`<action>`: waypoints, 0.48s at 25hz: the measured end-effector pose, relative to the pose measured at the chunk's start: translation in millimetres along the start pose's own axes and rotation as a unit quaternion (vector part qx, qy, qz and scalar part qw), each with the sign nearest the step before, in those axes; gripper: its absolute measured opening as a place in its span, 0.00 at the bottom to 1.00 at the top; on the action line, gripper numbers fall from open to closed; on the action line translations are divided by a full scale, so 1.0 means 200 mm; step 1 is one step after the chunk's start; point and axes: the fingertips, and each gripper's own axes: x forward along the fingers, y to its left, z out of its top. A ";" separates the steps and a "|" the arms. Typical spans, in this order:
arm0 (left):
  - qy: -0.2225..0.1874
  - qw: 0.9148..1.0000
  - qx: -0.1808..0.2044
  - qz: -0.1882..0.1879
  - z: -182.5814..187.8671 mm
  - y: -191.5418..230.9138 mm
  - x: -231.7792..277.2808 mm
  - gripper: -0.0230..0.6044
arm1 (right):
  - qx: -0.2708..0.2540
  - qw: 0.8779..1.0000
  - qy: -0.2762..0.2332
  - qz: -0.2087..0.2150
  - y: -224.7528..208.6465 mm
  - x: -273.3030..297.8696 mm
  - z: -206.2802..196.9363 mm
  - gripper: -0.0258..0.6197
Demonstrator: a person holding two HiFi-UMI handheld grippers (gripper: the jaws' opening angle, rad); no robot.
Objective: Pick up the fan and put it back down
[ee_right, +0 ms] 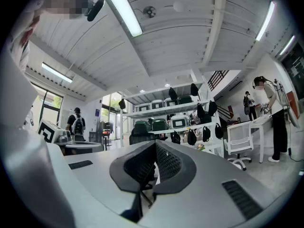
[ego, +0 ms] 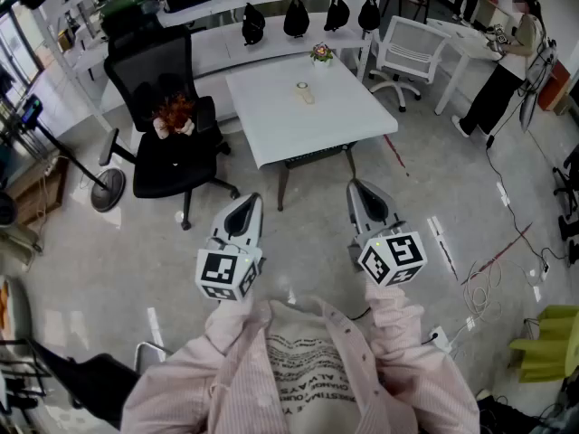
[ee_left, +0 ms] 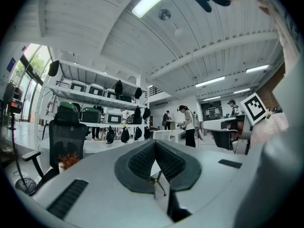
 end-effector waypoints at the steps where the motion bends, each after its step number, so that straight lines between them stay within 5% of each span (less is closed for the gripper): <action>1: 0.000 1.000 0.000 0.000 0.00 0.00 0.01 0.04 | 0.000 1.000 0.000 -0.001 -0.01 0.00 0.00 0.04; 12: -0.001 1.000 -0.004 0.002 -0.04 -0.06 0.10 0.04 | 0.015 1.000 0.009 -0.002 -0.16 0.02 -0.06 0.04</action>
